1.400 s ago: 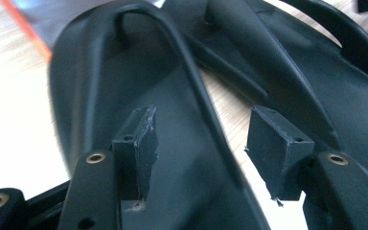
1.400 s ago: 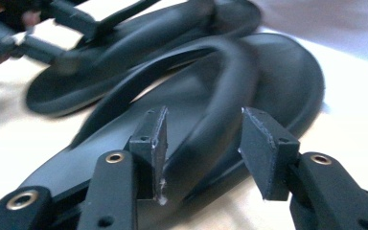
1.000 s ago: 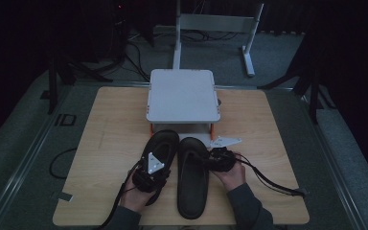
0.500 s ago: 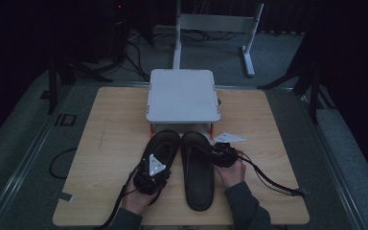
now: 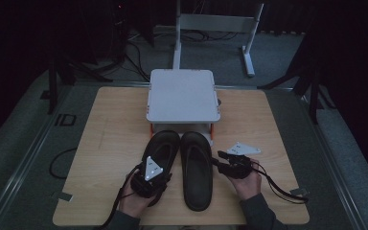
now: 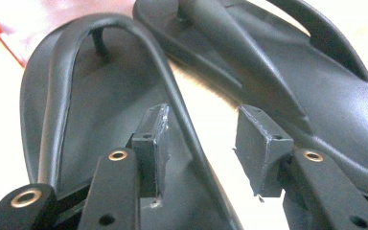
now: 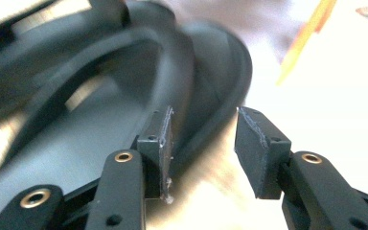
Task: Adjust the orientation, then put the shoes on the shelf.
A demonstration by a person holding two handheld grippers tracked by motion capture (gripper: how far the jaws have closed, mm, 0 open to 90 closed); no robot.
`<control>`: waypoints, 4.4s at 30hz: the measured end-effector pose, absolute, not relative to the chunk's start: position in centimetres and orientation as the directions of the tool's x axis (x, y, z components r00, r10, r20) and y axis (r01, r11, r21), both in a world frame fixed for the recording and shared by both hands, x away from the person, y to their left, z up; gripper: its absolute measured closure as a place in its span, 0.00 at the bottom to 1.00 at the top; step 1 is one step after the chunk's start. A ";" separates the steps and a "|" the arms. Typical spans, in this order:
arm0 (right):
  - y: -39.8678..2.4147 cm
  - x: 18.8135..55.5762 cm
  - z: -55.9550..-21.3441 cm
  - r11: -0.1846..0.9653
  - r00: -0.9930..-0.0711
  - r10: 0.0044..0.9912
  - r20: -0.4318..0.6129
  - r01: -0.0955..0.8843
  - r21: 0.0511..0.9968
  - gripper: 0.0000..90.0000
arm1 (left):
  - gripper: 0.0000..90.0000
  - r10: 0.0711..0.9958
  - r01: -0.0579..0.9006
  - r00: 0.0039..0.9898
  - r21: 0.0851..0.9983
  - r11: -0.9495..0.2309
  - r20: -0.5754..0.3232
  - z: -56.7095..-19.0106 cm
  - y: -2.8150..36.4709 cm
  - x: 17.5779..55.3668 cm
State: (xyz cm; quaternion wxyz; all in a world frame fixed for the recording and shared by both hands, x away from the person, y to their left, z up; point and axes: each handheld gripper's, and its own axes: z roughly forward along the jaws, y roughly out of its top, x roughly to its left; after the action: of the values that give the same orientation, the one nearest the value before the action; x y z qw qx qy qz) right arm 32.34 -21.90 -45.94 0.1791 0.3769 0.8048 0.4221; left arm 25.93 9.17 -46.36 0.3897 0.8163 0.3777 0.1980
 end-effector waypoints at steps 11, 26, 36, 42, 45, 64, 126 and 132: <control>-21.7 31.0 -47.5 0.404 -0.728 0.679 0.100 0.483 0.777 0.68 | 0.74 0.771 0.500 0.636 0.776 -0.384 -0.029 -47.0 9.0 26.4; -19.1 30.0 -47.6 0.441 -0.806 0.581 0.113 0.429 0.788 0.69 | 0.48 0.818 0.480 0.574 0.798 -0.365 0.029 -46.9 6.5 26.5; -19.6 29.9 -47.3 0.430 -0.803 0.588 0.103 0.418 0.800 0.65 | 0.67 0.866 0.539 0.498 0.770 -0.341 0.035 -47.7 5.8 27.1; -20.8 29.7 -46.6 0.407 -0.786 0.612 0.090 0.410 0.816 0.64 | 0.81 0.899 0.562 0.437 0.768 -0.307 0.039 -47.8 5.4 27.0; -21.6 29.6 -46.3 0.393 -0.775 0.626 0.088 0.412 0.822 0.64 | 0.83 0.911 0.571 0.412 0.773 -0.278 0.024 -47.8 5.6 27.2; -24.7 29.9 -46.0 0.339 -0.719 0.688 0.095 0.435 0.834 0.65 | 0.84 0.938 0.575 0.346 0.789 -0.217 0.006 -46.6 5.1 28.3; -24.6 29.9 -46.5 0.376 -0.715 0.696 0.060 0.435 0.818 0.61 | 0.83 0.975 0.557 0.220 0.823 -0.114 -0.014 -46.0 1.2 34.2; -24.6 29.9 -46.6 0.379 -0.716 0.696 0.057 0.433 0.818 0.61 | 0.83 0.978 0.556 0.210 0.824 -0.108 -0.014 -46.0 1.0 34.8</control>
State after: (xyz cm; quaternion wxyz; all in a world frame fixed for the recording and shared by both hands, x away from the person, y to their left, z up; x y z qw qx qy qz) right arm 29.86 -24.59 -46.60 0.1501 0.3456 0.8167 0.4370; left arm 34.78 1.02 -45.99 0.3660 0.6862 0.5588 0.2879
